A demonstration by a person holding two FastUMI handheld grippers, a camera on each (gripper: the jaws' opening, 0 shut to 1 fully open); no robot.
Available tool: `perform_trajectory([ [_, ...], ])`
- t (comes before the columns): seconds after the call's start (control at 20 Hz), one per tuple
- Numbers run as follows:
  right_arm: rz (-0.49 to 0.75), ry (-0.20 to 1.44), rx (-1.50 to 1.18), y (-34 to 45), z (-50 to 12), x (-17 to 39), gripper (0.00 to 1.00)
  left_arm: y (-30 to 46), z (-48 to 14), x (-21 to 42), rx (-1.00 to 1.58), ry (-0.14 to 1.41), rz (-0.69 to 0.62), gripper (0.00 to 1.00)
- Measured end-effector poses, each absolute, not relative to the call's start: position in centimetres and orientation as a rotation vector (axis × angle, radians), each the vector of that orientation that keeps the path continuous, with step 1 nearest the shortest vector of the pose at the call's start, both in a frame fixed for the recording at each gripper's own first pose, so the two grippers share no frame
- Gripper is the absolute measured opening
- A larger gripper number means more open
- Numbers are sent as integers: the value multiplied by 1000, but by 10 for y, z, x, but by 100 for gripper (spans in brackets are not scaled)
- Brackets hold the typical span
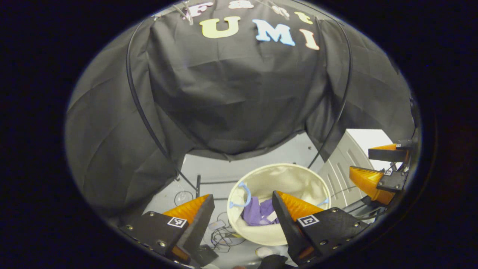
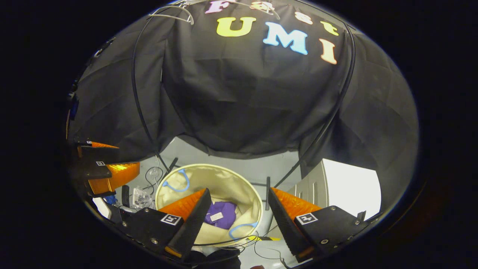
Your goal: Grasp the clothes on the hanger with both hands and then place them into the laundry hamper below.
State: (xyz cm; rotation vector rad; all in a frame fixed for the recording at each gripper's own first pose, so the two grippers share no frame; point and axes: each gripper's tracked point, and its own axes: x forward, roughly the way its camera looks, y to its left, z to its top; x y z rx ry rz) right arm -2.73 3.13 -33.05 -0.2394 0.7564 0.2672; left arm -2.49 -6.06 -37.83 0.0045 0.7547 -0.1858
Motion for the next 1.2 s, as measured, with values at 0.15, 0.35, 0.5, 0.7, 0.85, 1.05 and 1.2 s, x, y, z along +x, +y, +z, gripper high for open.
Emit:
perform_trajectory([
  [0.15, 263, 649, -235, 27, -283, -14, 96, -57, -322, -8, 7, 619, -169, 91],
  [0.35, 253, 526, -188, 11, -219, -4, 96, -51, -233, 6, -33, 436, -116, 90],
  [0.5, 240, 420, -137, -9, -162, 1, 95, -53, -157, 9, -55, 312, -58, 96],
  [0.7, 229, 297, -93, -41, -94, 2, 96, -58, -65, -16, -85, 176, 7, 96],
  [0.85, 219, 217, -84, -66, -43, -13, 96, -63, -13, -25, -77, 121, 34, 96],
  [1.05, 176, 135, -34, -94, -3, -16, 95, -68, 50, -50, -64, 53, 46, 96],
  [1.2, 153, 99, -19, -109, 11, -22, 95, -68, 81, -65, -51, 9, 66, 96],
])
